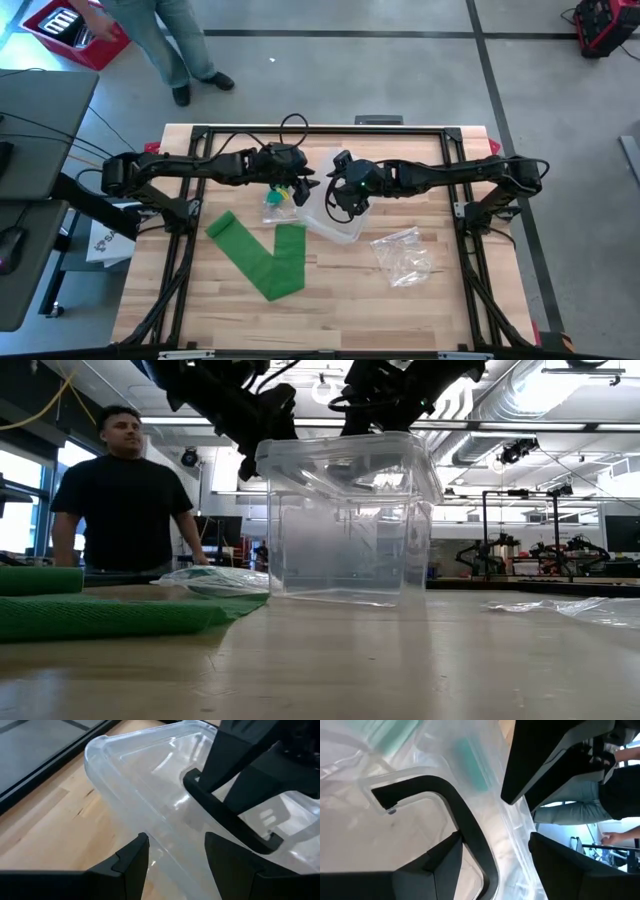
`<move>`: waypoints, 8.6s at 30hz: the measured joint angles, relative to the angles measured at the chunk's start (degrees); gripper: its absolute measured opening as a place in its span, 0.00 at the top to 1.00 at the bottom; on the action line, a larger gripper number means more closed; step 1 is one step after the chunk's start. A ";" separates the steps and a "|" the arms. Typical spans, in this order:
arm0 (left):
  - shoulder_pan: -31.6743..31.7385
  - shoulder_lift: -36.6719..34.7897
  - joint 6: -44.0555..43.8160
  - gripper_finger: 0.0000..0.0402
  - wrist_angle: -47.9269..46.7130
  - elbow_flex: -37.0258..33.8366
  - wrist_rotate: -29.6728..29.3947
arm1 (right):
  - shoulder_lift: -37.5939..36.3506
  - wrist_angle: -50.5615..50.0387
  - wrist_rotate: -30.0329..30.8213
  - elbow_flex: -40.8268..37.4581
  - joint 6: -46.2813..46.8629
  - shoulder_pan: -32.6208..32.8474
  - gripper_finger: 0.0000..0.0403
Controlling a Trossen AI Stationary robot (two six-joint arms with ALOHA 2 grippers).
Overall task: Roll bandage
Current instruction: Open the transparent storage box, then put the transparent zip bag with the blue bandage into the transparent storage box
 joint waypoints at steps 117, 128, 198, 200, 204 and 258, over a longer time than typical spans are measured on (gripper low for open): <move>5.77 3.57 0.44 0.81 -16.83 11.50 7.38 | 5.01 9.71 -11.80 0.92 -10.92 -5.98 0.45; 5.57 3.71 0.44 0.81 -13.51 11.45 9.30 | 5.12 12.76 -10.60 0.90 -9.57 -6.03 0.45; -10.42 -12.15 -1.56 0.81 -59.20 30.24 -31.23 | -18.36 -8.27 -12.39 -20.32 22.72 -45.75 0.95; -11.19 -13.05 -1.84 0.81 -57.91 27.95 -32.60 | -18.36 -5.74 -10.96 -23.64 23.09 -45.71 0.95; -11.54 -15.53 -5.39 0.81 -54.99 22.08 -31.42 | -18.32 -2.46 -5.38 -28.68 24.60 -46.75 0.95; 0.16 -2.24 -1.13 0.63 -20.82 -23.67 -8.27 | -40.46 -3.47 -17.16 -24.35 41.76 -29.38 0.47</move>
